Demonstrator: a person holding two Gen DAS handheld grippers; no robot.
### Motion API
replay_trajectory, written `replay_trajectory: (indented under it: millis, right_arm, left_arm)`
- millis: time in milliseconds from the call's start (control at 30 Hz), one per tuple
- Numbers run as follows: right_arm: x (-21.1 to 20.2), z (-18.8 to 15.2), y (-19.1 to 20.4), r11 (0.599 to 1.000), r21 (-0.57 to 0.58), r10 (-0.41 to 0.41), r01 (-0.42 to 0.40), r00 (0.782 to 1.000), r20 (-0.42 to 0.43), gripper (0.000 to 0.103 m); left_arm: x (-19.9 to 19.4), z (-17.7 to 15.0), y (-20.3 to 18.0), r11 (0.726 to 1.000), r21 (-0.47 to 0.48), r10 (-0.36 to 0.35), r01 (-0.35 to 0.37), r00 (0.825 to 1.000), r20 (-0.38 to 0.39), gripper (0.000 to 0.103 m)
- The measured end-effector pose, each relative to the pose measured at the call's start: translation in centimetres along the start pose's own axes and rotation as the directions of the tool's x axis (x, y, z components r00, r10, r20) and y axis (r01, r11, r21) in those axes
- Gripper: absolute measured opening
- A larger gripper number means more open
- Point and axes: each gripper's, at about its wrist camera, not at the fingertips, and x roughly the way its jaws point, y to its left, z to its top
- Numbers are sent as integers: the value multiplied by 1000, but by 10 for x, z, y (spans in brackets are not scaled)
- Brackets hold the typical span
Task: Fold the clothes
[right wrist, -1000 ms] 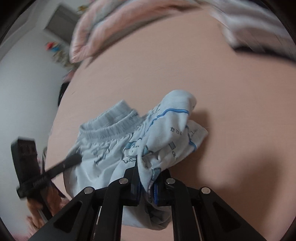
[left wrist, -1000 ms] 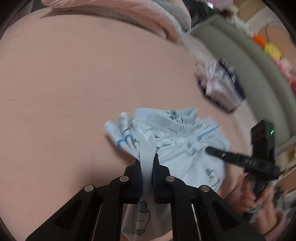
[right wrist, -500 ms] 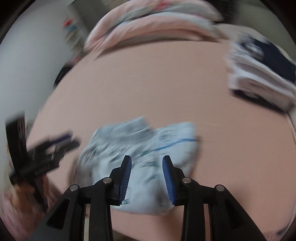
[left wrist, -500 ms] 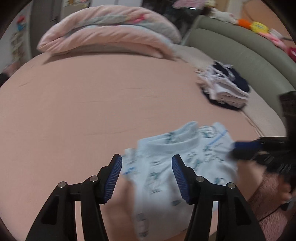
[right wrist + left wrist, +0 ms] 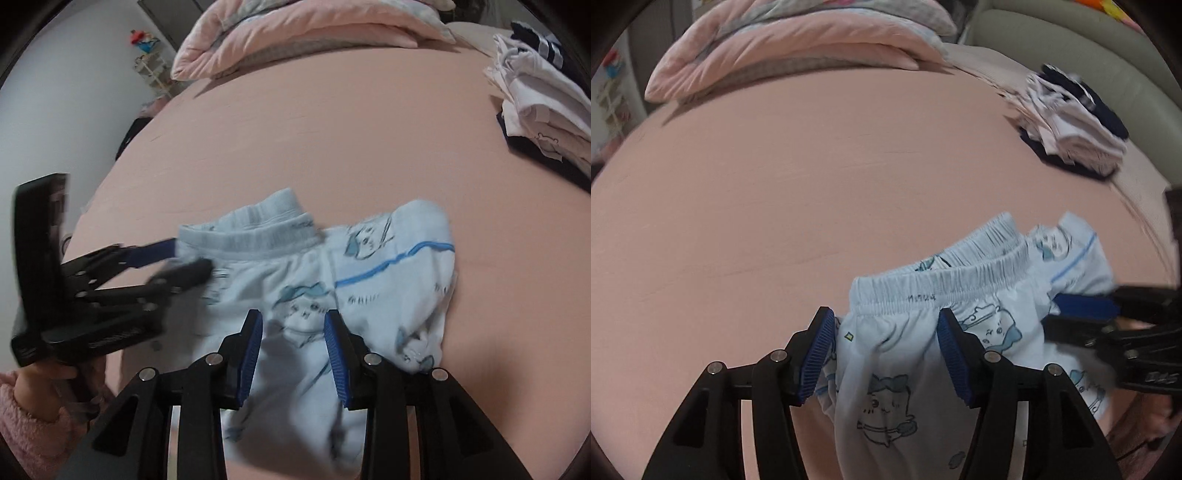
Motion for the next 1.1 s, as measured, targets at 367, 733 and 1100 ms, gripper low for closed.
replay_trajectory:
  millis: [367,733,1100]
  right_arm:
    - [-33,-24,-8,995,-25,-97,97,995,8,34]
    - [-34,-37,-26,989,-48,-143,141,988,-50,30]
    - [-65,-13,-59,999,29,-37,35,998,45,34]
  left_arm:
    - [-44,-4,-2,990,-63,-118,127,985,129,55]
    - [-24,-20,-1,997,-8,81,-81,996,44,58]
    - [-40,-15,3,998,-11,-54,55,996,76,57]
